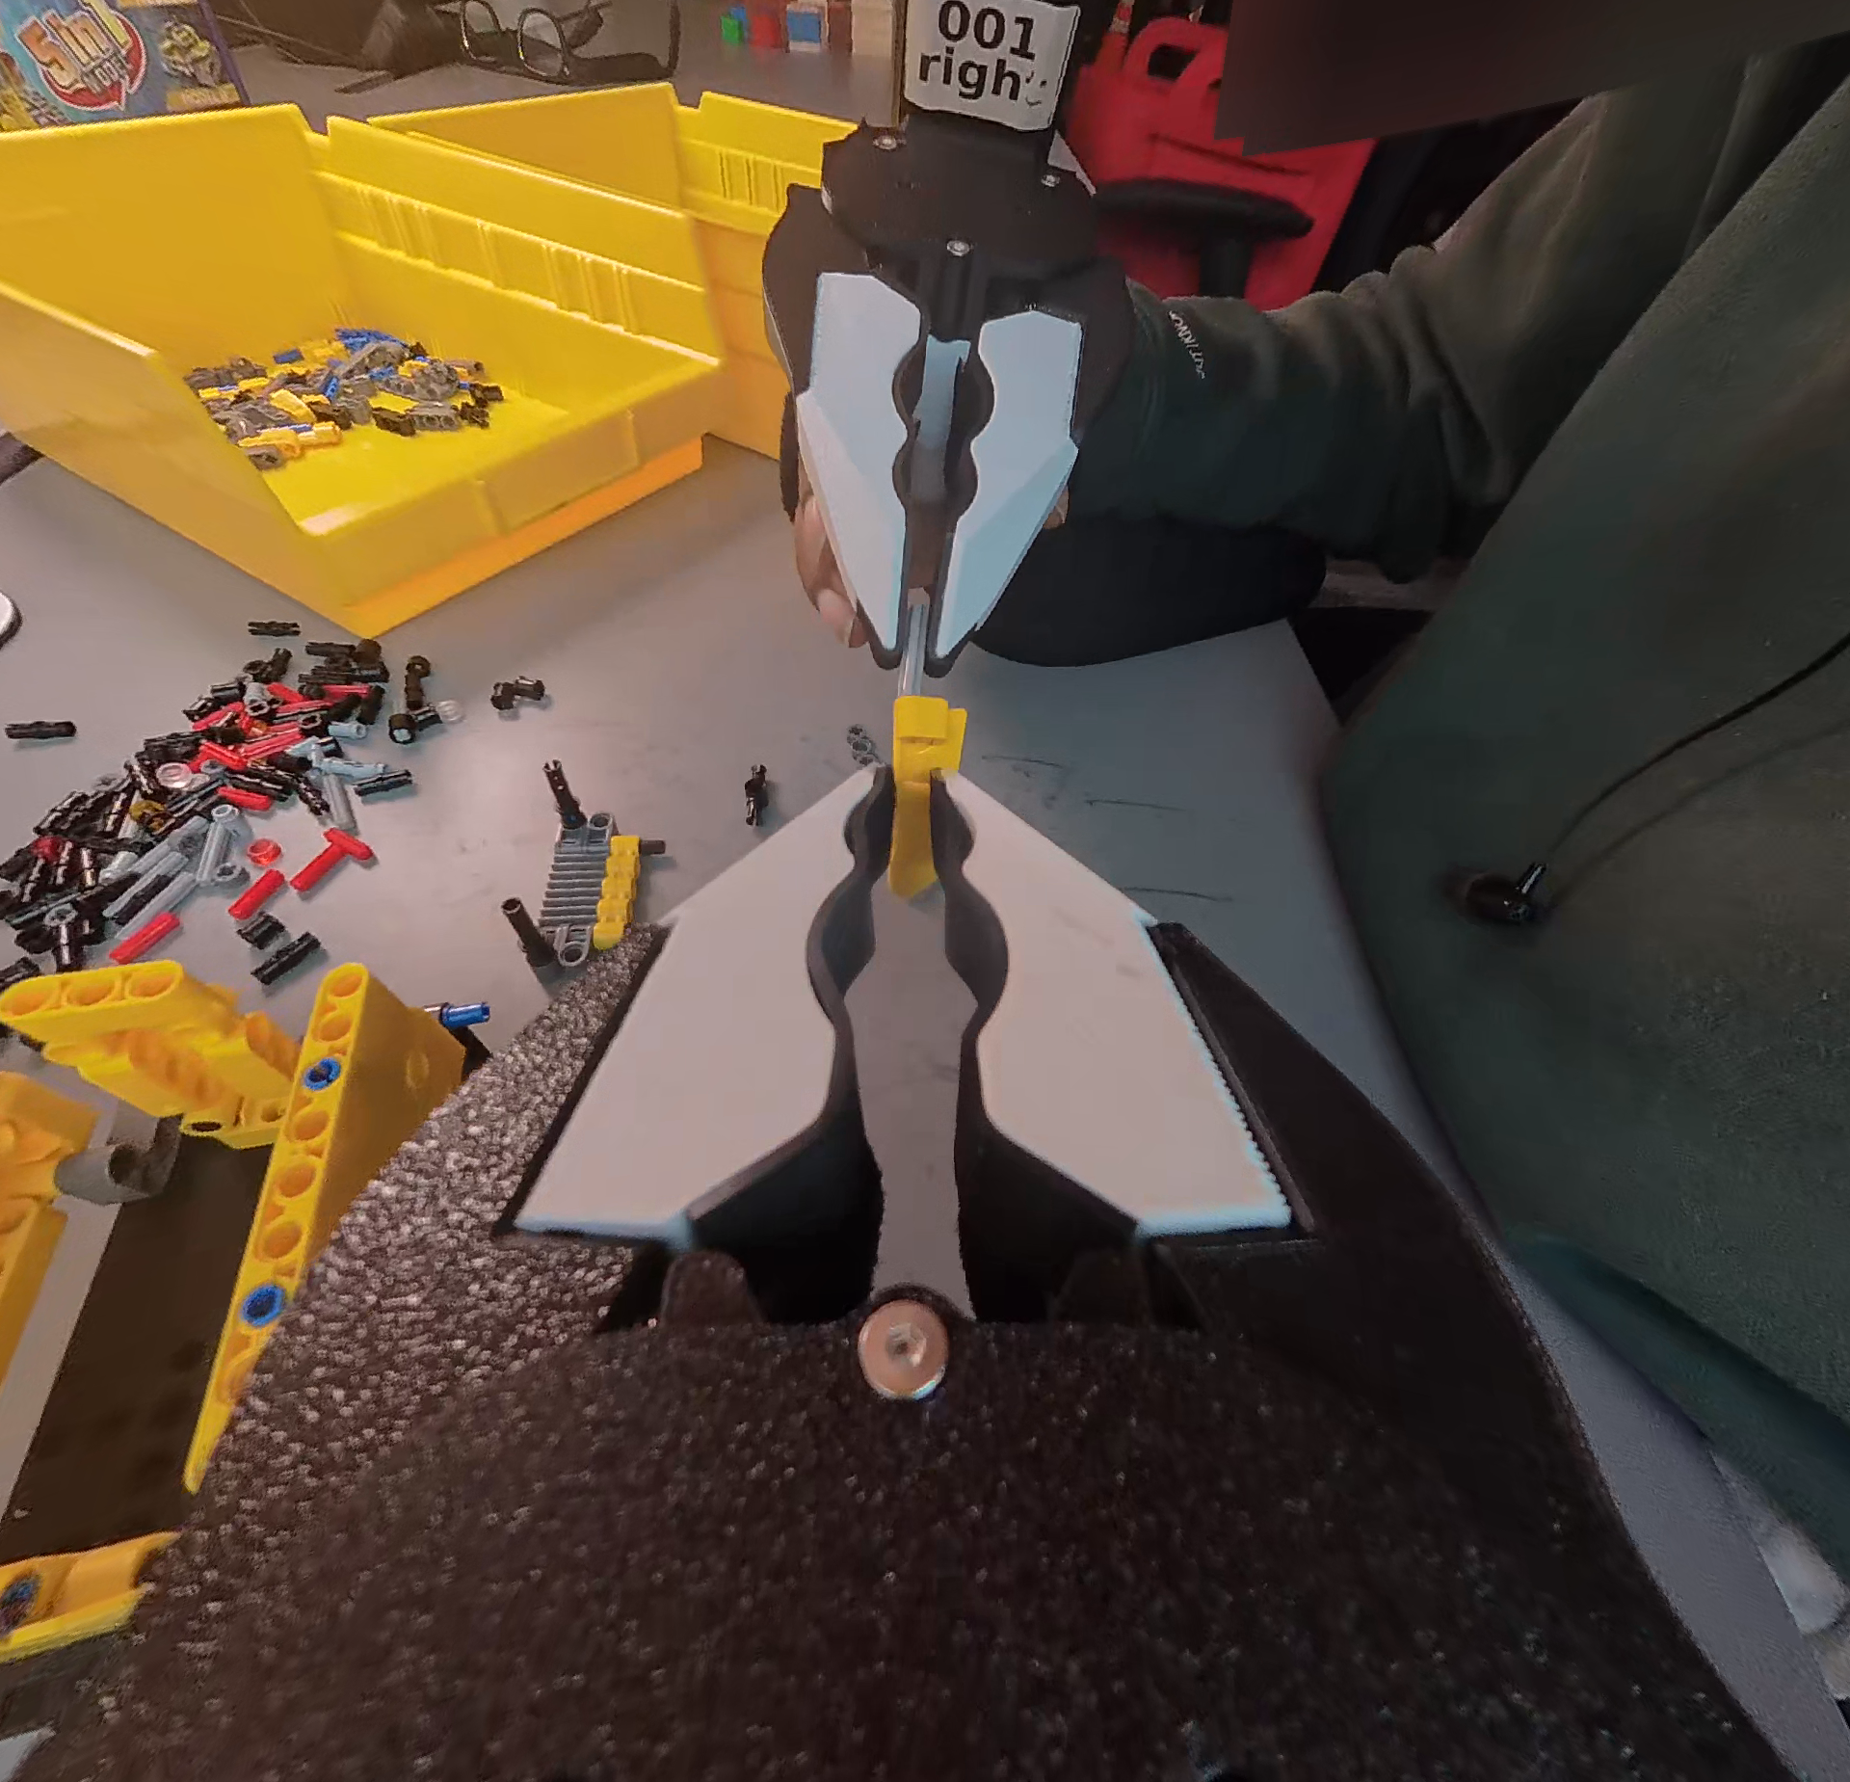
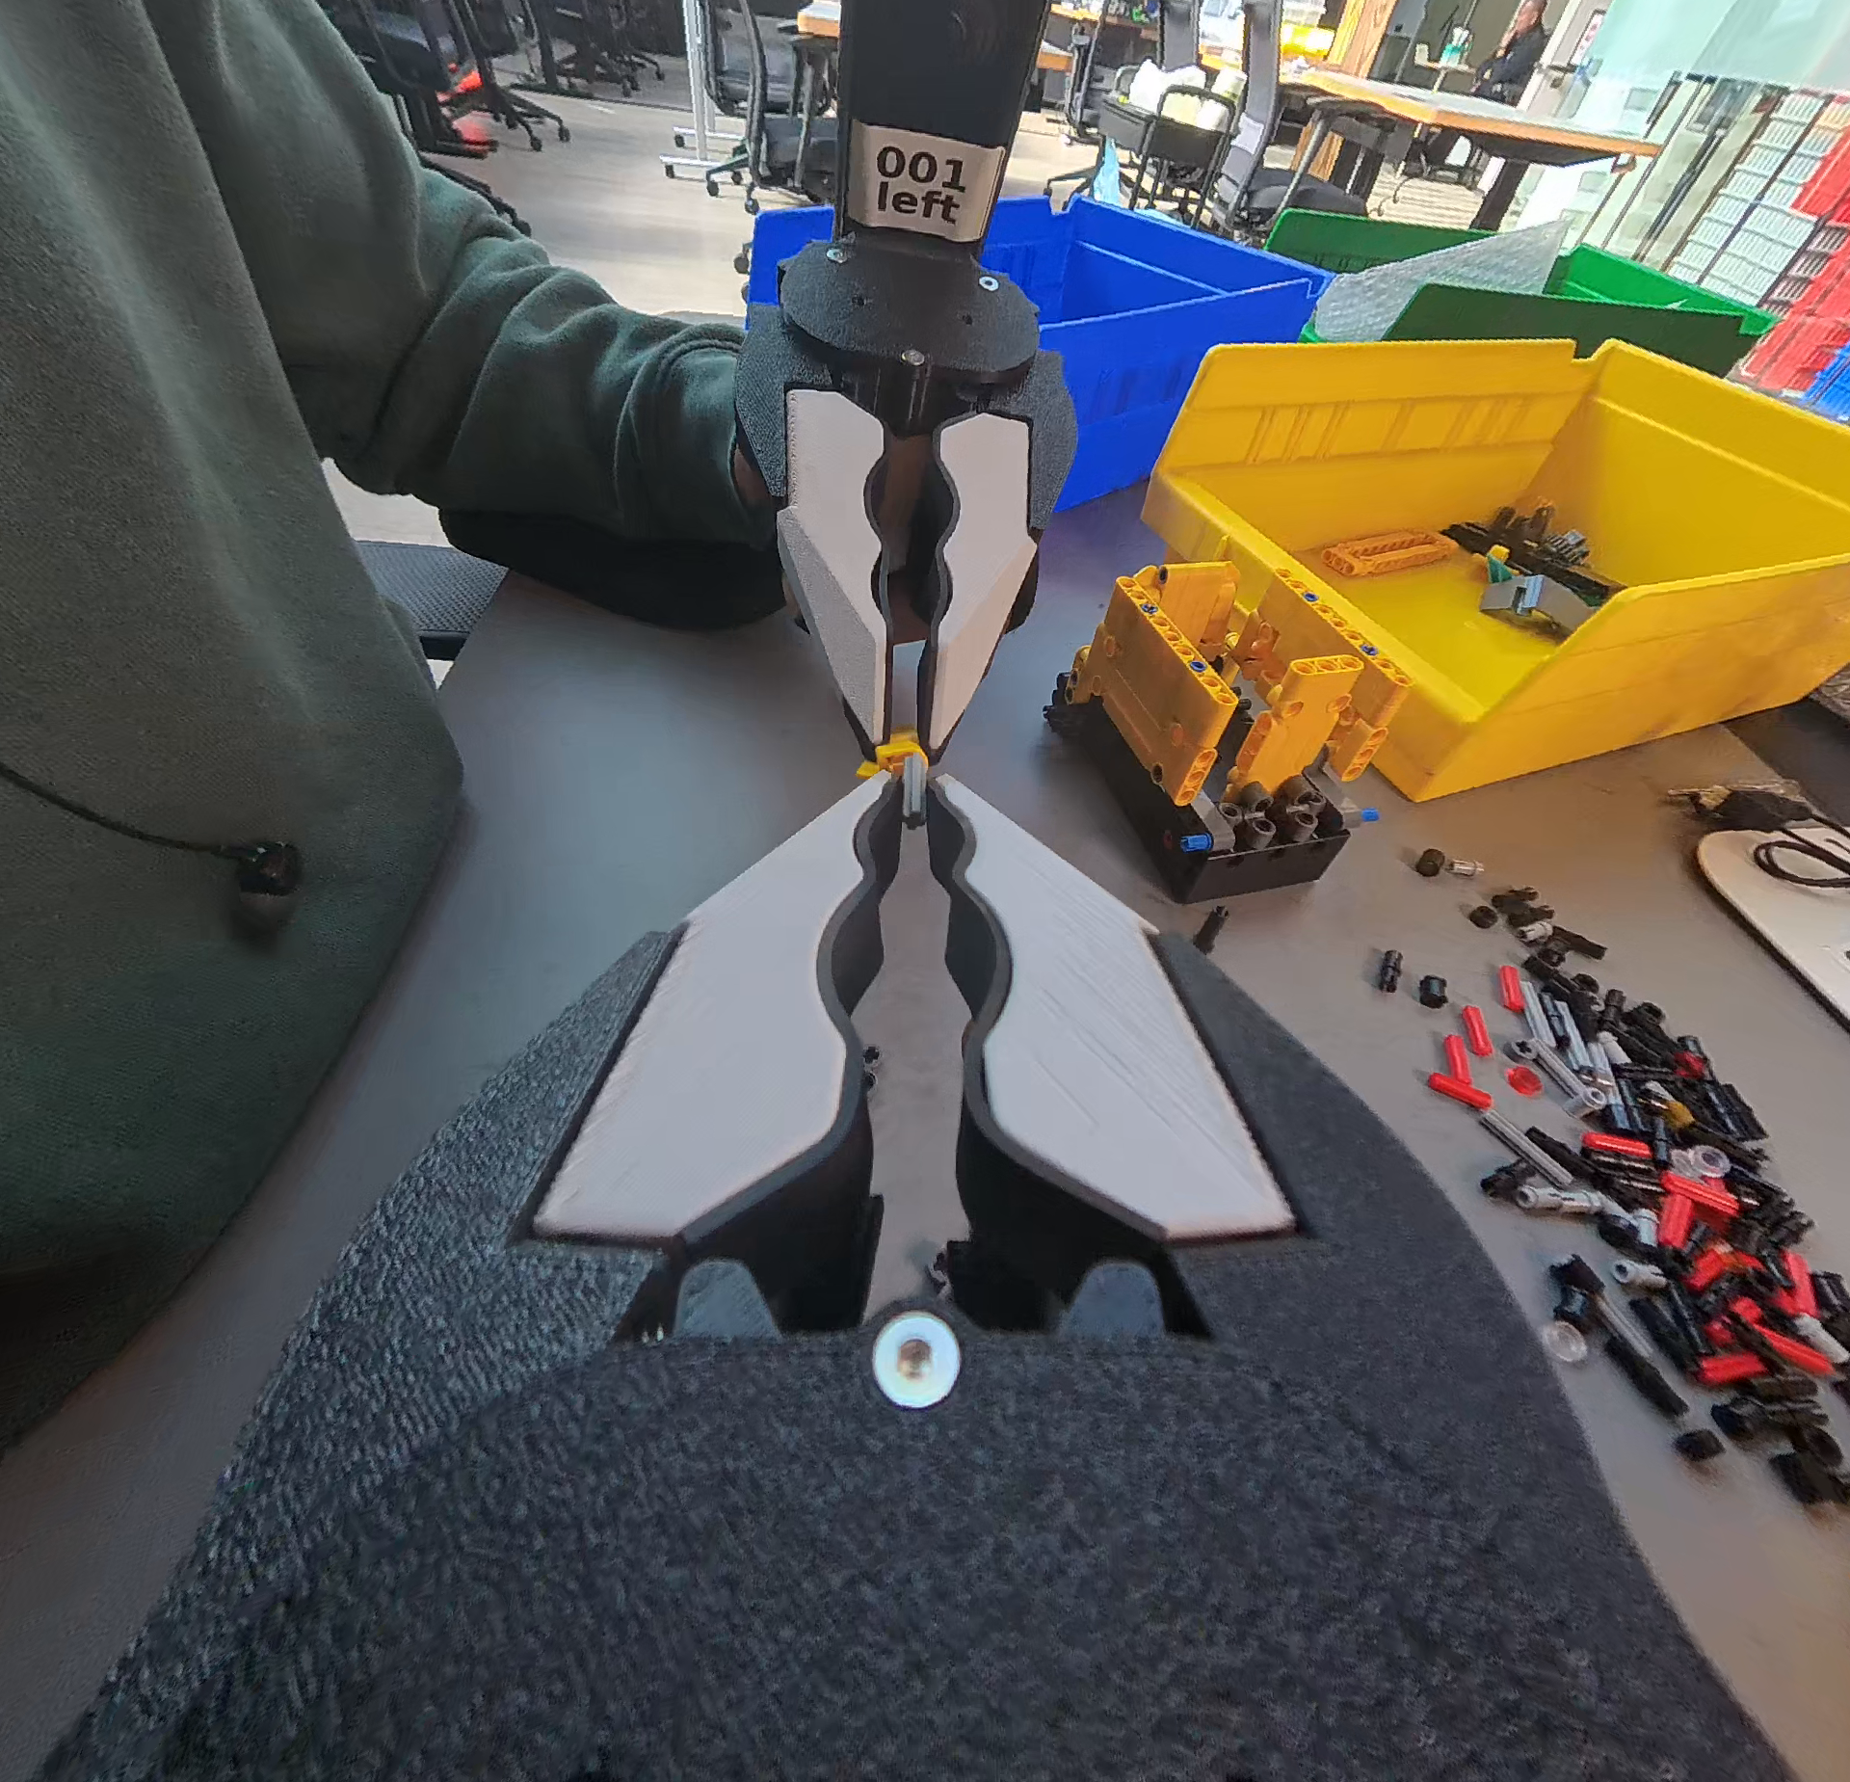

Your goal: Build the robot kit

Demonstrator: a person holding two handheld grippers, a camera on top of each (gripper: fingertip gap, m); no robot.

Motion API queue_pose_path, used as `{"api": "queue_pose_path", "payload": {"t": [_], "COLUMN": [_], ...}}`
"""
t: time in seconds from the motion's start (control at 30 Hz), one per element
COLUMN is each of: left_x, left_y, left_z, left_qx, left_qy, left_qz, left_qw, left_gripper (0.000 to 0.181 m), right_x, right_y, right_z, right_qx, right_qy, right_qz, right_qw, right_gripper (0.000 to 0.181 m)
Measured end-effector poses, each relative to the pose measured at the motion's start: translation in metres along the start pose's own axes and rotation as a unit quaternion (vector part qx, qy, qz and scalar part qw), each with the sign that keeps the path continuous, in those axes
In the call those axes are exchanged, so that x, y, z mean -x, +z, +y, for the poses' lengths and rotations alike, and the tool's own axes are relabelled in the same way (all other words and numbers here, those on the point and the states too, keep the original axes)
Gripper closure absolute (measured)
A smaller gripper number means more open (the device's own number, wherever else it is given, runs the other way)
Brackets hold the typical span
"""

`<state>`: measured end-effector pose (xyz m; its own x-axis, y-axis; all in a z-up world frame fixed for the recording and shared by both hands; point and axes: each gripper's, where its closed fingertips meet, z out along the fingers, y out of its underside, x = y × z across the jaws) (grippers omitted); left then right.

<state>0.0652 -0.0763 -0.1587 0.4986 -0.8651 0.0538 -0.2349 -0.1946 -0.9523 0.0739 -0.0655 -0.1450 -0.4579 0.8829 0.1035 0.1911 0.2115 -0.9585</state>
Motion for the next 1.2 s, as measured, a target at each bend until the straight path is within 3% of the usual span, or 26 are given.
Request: {"api": "queue_pose_path", "payload": {"t": [0.33,0.6,0.93,1.2], "left_x": [0.000,0.008,0.007,0.019], "left_y": [0.008,0.009,0.008,0.007], "left_z": [0.020,0.021,0.021,0.024], "left_qx": [0.060,0.063,0.051,0.080], "left_qy": [0.018,0.018,-0.025,0.056], "left_qz": [-0.013,-0.046,-0.022,-0.096], "left_qw": [0.998,0.997,0.998,0.991], "left_gripper": [0.176,0.176,0.177,0.177], "right_x": [0.006,-0.001,0.000,-0.013], "right_y": [0.003,0.004,0.006,0.010], "right_z": [0.024,0.027,0.028,0.038], "right_qx": [0.069,0.075,0.089,0.114], "right_qy": [-0.004,0.009,-0.030,0.080], "right_qz": [-0.019,-0.005,0.009,0.029], "right_qw": [0.997,0.997,0.996,0.990], "right_gripper": [0.178,0.178,0.179,0.179]}}
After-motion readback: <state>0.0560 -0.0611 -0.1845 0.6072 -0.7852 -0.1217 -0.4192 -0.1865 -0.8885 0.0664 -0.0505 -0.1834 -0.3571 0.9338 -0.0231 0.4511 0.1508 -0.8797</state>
